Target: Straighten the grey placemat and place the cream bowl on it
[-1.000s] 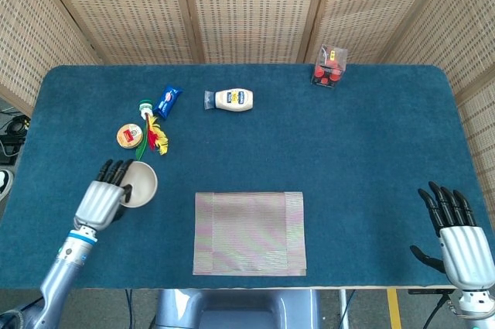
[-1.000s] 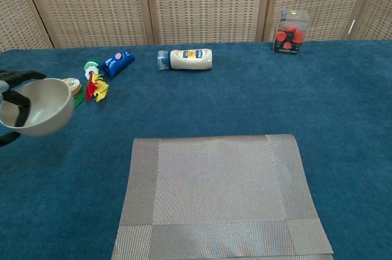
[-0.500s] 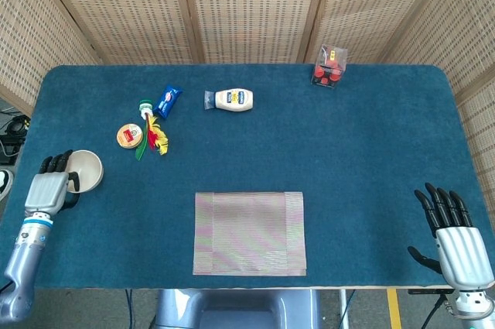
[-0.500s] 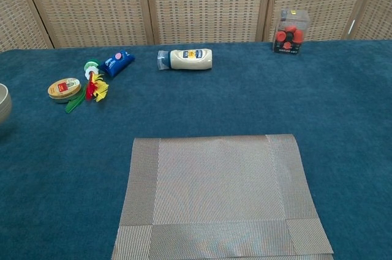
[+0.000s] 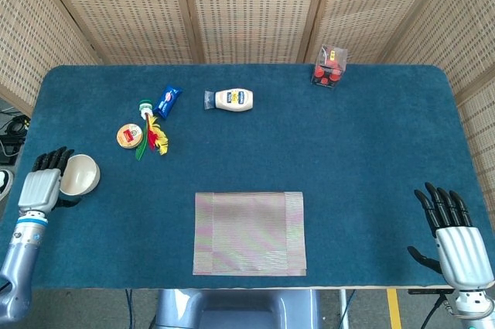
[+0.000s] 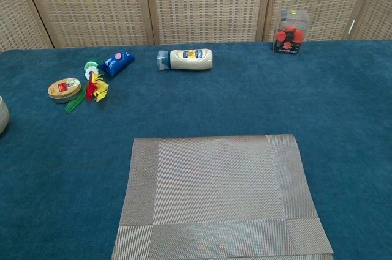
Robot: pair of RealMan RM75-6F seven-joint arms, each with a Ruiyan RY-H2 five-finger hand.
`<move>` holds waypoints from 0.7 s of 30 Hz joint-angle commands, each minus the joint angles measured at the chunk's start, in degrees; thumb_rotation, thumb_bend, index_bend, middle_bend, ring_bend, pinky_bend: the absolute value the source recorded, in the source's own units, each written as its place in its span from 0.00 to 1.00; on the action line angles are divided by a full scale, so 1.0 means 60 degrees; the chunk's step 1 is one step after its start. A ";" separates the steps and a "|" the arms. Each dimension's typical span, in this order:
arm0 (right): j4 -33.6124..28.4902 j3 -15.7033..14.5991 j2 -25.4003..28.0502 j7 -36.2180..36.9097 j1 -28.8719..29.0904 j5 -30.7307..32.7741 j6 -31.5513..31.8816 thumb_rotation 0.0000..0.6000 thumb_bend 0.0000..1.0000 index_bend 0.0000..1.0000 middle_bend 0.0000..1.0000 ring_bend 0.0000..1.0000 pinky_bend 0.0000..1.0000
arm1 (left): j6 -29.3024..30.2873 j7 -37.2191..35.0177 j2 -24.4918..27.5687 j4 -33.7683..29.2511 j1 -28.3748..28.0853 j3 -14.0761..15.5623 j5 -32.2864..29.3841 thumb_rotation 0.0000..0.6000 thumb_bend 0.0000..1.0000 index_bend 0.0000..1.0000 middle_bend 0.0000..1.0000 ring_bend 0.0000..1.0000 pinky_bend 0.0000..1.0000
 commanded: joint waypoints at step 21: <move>0.0049 0.0061 -0.0048 -0.0121 0.0012 0.0151 -0.0025 1.00 0.00 0.07 0.00 0.00 0.00 | 0.1486 -0.0319 0.0312 -0.2942 -0.0777 0.2487 0.6675 1.00 0.30 0.41 0.00 0.00 0.00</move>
